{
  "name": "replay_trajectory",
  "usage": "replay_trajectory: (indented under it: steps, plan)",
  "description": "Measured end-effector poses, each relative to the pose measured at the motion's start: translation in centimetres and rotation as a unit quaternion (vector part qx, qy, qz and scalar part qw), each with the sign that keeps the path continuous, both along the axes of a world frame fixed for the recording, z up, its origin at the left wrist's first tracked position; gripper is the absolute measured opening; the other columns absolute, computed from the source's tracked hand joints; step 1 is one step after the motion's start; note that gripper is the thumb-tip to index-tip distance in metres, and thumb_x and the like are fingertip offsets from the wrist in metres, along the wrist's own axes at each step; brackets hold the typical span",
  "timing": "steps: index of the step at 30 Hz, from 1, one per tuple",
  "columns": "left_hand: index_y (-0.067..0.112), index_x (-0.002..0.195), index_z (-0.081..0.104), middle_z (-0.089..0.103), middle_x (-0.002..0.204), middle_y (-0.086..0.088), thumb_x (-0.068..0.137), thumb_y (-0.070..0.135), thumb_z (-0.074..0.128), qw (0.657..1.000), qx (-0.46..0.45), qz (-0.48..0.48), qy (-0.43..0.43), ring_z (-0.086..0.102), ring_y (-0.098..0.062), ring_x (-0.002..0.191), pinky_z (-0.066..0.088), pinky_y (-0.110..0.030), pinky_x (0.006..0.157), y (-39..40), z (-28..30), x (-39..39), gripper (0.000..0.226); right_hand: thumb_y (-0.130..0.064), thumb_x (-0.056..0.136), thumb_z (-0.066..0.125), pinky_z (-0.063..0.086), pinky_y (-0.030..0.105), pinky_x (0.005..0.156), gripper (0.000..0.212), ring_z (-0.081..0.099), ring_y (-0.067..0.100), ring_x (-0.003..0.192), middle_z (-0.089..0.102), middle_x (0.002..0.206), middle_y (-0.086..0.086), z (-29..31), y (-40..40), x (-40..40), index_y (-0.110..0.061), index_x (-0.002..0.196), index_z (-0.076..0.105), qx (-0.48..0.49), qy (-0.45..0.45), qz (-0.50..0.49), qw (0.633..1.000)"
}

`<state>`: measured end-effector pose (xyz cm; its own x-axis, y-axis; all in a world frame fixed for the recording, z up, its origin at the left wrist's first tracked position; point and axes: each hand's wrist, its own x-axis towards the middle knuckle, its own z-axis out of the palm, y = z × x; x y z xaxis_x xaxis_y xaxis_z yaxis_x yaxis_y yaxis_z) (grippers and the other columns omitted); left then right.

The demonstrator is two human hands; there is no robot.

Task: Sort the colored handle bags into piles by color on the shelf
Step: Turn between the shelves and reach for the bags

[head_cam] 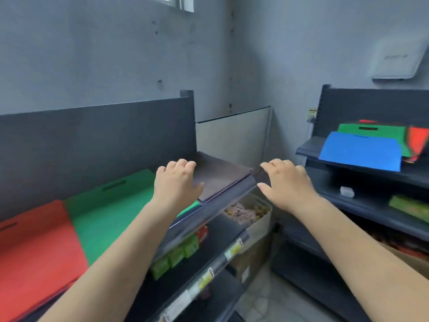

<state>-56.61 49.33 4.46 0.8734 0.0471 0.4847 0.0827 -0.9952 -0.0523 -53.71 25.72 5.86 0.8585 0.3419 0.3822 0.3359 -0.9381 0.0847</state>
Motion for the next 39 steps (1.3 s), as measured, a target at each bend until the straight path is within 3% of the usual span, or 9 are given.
replay_trajectory:
  steps: [4, 18, 24, 28, 33, 35, 37, 39]
  plan:
    - [0.022, 0.130, 0.046, 0.051, 0.132, 0.001, 0.088, 0.047, 0.050, 0.997, -0.002, -0.075, 0.004, 0.046, -0.024, 0.120, 0.035, -0.036, 0.093, -7.9, -0.4, 6.1, 0.049, -0.045, 0.096, 0.043, 0.033, 0.041, 0.103, 0.053, 0.039, 0.024, 0.130, 0.043, 0.142, 0.002, -0.2, -8.6, 3.0, -0.020, 0.143, 0.035, 0.012, 0.004, -0.080, 0.997]
    - [0.020, 0.137, 0.039, 0.046, 0.139, 0.001, 0.093, 0.048, 0.046, 0.964, -0.034, -0.256, 0.060, 0.044, -0.022, 0.125, 0.036, -0.035, 0.100, -29.8, -3.7, 26.0, 0.052, -0.045, 0.096, 0.042, 0.032, 0.041, 0.103, 0.052, 0.038, 0.023, 0.130, 0.043, 0.141, -0.001, -3.2, -28.7, 14.2, -0.021, 0.142, 0.036, 0.042, 0.046, -0.271, 0.961]
    - [0.020, 0.142, 0.035, 0.042, 0.145, 0.000, 0.094, 0.047, 0.047, 0.943, -0.140, -0.270, 0.137, 0.044, -0.022, 0.128, 0.038, -0.038, 0.101, -35.4, -6.0, 36.8, 0.056, -0.045, 0.096, 0.044, 0.035, 0.042, 0.103, 0.054, 0.040, 0.023, 0.129, 0.043, 0.143, 0.001, -4.4, -34.4, 22.3, -0.020, 0.144, 0.035, 0.098, 0.077, -0.325, 0.937]
    - [0.015, 0.133, 0.042, 0.051, 0.133, -0.005, 0.093, 0.041, 0.049, 0.917, -0.254, -0.257, 0.170, 0.052, -0.023, 0.115, 0.042, -0.034, 0.082, -37.7, -7.8, 42.4, 0.048, -0.042, 0.096, 0.048, 0.043, 0.039, 0.097, 0.054, 0.045, 0.024, 0.125, 0.045, 0.140, 0.004, -5.9, -37.3, 26.7, -0.015, 0.142, 0.038, 0.197, 0.092, -0.350, 0.911]
    - [0.009, 0.139, 0.037, 0.051, 0.135, -0.007, 0.094, 0.034, 0.051, 0.829, -0.455, -0.242, 0.217, 0.052, -0.017, 0.106, 0.039, -0.030, 0.081, -39.9, -9.5, 46.3, 0.053, -0.040, 0.094, 0.054, 0.046, 0.034, 0.085, 0.056, 0.054, 0.024, 0.115, 0.050, 0.135, 0.008, -7.4, -39.6, 30.3, -0.008, 0.138, 0.040, 0.419, 0.105, -0.370, 0.822]
    - [0.009, 0.136, 0.043, 0.055, 0.129, -0.006, 0.094, 0.031, 0.053, 0.800, -0.506, -0.242, 0.215, 0.057, -0.019, 0.103, 0.048, -0.032, 0.080, -40.5, -9.8, 47.2, 0.048, -0.034, 0.093, 0.057, 0.052, 0.029, 0.067, 0.040, 0.065, 0.018, 0.085, 0.063, 0.116, 0.005, -7.8, -40.5, 31.5, -0.008, 0.124, 0.055, 0.568, 0.117, -0.329, 0.746]
    - [0.011, 0.131, 0.049, 0.060, 0.120, -0.005, 0.093, 0.026, 0.056, 0.778, -0.545, -0.248, 0.191, 0.062, -0.015, 0.087, 0.050, -0.027, 0.065, -41.0, -9.8, 47.6, 0.041, -0.026, 0.092, 0.062, 0.050, 0.022, 0.050, 0.026, 0.060, 0.011, 0.056, 0.067, 0.094, 0.004, -7.8, -41.4, 32.2, -0.008, 0.110, 0.063, 0.700, 0.110, -0.281, 0.647]
    - [0.014, 0.128, 0.052, 0.064, 0.111, -0.002, 0.093, 0.024, 0.058, 0.769, -0.564, -0.255, 0.158, 0.063, -0.008, 0.072, 0.045, -0.020, 0.056, -41.4, -9.5, 47.8, 0.037, -0.022, 0.090, 0.065, 0.044, 0.019, 0.041, 0.018, 0.053, 0.009, 0.045, 0.065, 0.082, 0.007, -7.6, -42.4, 32.8, -0.008, 0.102, 0.065, 0.760, 0.097, -0.258, 0.589]
